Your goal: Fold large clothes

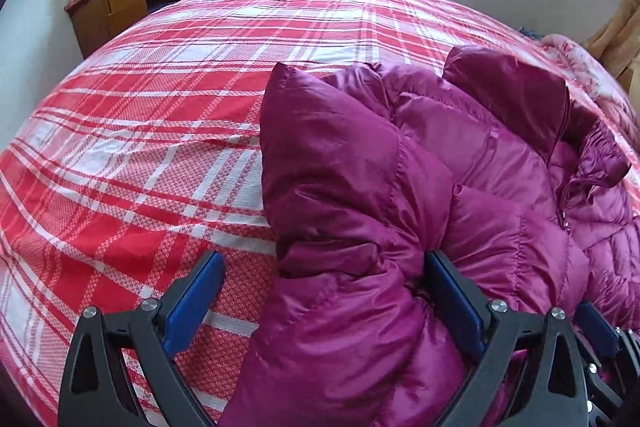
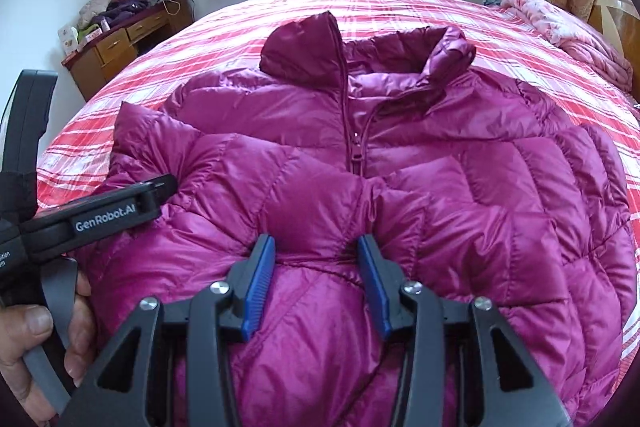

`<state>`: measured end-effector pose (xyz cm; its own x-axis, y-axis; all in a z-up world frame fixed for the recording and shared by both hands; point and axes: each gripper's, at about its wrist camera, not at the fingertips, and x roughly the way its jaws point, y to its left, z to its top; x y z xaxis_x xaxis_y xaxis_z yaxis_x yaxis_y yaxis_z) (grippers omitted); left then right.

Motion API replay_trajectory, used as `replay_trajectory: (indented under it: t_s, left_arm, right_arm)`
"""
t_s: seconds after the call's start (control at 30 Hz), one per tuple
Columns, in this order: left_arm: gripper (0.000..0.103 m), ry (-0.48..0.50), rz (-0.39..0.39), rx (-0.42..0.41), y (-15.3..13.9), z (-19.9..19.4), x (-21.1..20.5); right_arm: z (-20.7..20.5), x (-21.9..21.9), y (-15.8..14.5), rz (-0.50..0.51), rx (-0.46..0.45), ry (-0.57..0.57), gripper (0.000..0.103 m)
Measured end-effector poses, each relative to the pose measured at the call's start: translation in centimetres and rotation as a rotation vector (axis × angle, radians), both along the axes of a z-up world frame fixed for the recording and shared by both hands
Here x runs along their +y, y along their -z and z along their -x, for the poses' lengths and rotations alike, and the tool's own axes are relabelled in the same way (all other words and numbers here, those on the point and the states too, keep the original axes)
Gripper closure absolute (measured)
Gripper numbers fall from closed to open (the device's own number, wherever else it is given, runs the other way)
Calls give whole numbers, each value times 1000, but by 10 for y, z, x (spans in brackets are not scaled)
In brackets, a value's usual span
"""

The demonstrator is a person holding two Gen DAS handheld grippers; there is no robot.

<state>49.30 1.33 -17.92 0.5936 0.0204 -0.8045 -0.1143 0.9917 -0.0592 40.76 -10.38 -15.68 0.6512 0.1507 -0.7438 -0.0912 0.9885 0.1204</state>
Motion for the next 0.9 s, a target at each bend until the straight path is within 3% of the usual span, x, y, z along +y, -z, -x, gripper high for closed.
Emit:
replay_trajectory:
  t_s: [0.9]
  left_arm:
    - [2, 0, -38, 3, 2, 3, -5]
  right_arm:
    - [2, 4, 2, 30, -4, 13, 56]
